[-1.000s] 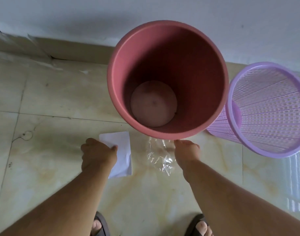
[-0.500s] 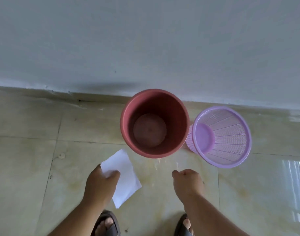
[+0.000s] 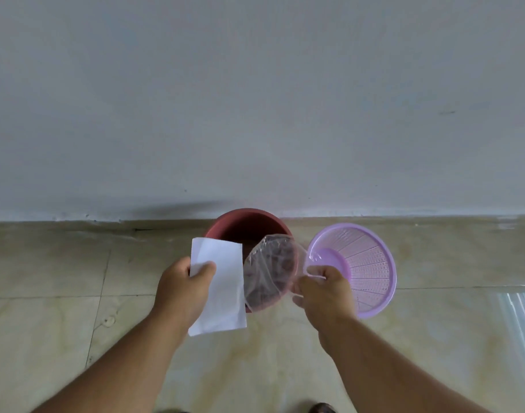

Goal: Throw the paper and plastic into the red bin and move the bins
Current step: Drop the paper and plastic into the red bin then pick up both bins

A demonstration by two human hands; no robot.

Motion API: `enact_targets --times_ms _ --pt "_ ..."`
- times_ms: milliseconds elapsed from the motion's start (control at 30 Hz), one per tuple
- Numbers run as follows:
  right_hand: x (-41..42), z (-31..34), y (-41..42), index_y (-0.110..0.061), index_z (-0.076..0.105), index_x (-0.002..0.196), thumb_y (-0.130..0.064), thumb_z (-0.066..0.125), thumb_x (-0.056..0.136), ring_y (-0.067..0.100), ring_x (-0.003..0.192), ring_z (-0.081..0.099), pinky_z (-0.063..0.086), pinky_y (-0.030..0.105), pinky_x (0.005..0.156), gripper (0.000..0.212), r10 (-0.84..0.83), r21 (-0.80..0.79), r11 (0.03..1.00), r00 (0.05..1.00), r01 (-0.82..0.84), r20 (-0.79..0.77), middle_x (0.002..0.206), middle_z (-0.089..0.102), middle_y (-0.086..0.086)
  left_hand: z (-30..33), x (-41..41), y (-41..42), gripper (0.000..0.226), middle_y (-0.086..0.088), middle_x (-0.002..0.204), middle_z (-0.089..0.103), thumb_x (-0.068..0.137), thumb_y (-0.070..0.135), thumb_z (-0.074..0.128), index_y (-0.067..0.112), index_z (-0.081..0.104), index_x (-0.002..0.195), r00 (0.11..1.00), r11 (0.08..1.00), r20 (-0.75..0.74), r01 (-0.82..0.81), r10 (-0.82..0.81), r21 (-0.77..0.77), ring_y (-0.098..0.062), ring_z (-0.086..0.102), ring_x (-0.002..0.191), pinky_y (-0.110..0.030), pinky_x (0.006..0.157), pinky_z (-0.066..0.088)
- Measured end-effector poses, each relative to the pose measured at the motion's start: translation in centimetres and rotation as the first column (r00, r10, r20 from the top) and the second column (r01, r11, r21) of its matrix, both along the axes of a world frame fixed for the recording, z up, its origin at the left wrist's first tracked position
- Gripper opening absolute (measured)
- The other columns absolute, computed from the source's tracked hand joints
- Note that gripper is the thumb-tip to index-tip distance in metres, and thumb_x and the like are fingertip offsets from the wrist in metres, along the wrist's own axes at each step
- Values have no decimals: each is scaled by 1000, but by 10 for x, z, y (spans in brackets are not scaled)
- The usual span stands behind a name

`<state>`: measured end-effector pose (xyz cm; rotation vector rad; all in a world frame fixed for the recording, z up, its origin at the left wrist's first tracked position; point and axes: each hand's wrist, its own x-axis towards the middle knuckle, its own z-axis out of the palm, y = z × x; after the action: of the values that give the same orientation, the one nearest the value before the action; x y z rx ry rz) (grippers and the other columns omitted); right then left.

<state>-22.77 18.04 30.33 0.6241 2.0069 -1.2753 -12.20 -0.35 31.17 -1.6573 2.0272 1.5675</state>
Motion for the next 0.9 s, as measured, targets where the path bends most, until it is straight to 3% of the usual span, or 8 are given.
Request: enact_targets --times_ms 100,233,400,533,633,733,833,900 --pt "-5 -31 -9 -18 65 98 -16 70 77 37 92 76 62 46 81 22 4 -12 1000 999 -4 38 89 78 11 -27 -14 -1 25 -10 88 66 90 33 61 8 63 92 1000 1000 0 7 -7 -22 -25 58 72 -32 62 43" --pt "-5 -53 -8 -7 65 115 -22 74 83 35 94 75 57 58 90 36 40 -15 999 996 -38 74 84 72 12 -55 -15 -2 50 5 121 68 88 35 67 19 57 135 996 996 -21 -85 85 -3 -19 67 104 -38 92 53" --pt "-5 -60 14 -5 51 140 -22 73 86 21 74 66 58 55 90 61 8 4 1000 994 -9 112 84 65 2 -61 -3 6 52 -2 130 64 91 25 66 15 54 141 999 998 10 -53 53 -32 -15 61 102 -28 85 44" --pt "-16 -62 35 -8 55 136 -24 72 88 20 80 72 59 51 92 53 -39 32 999 994 36 100 90 68 2 -62 -2 10 54 -9 139 61 91 23 65 11 52 143 997 993 79 -3 12 -118 -25 61 119 -32 92 45" --pt "-26 -68 53 -10 59 133 -26 71 88 24 86 74 59 51 91 49 -54 81 996 995 47 89 91 71 5 -67 -5 15 57 -15 137 59 90 25 67 7 51 142 989 985 147 -8 34 -173 -32 60 112 -33 83 42" --pt "-28 -84 74 -12 64 127 -34 71 85 25 90 71 60 49 89 48 -53 170 985 997 42 61 101 73 8 -79 -5 22 59 -13 126 62 89 28 68 5 49 139 980 993 173 -90 103 -80 -34 61 106 -33 83 43" --pt "-26 -100 94 -23 66 94 -35 68 85 24 73 57 52 34 70 15 -53 265 963 998 48 13 96 64 5 -95 -2 26 49 -5 111 68 80 37 68 12 57 121 969 982 174 -185 176 36 -27 68 90 -44 85 58" --pt "-28 -114 107 -20 67 104 -29 67 87 28 79 56 48 32 76 20 -76 374 924 997 80 -24 102 63 10 -107 -1 29 38 -5 110 64 87 27 68 10 56 119 948 950 165 -291 271 111 -23 68 82 -45 82 61"
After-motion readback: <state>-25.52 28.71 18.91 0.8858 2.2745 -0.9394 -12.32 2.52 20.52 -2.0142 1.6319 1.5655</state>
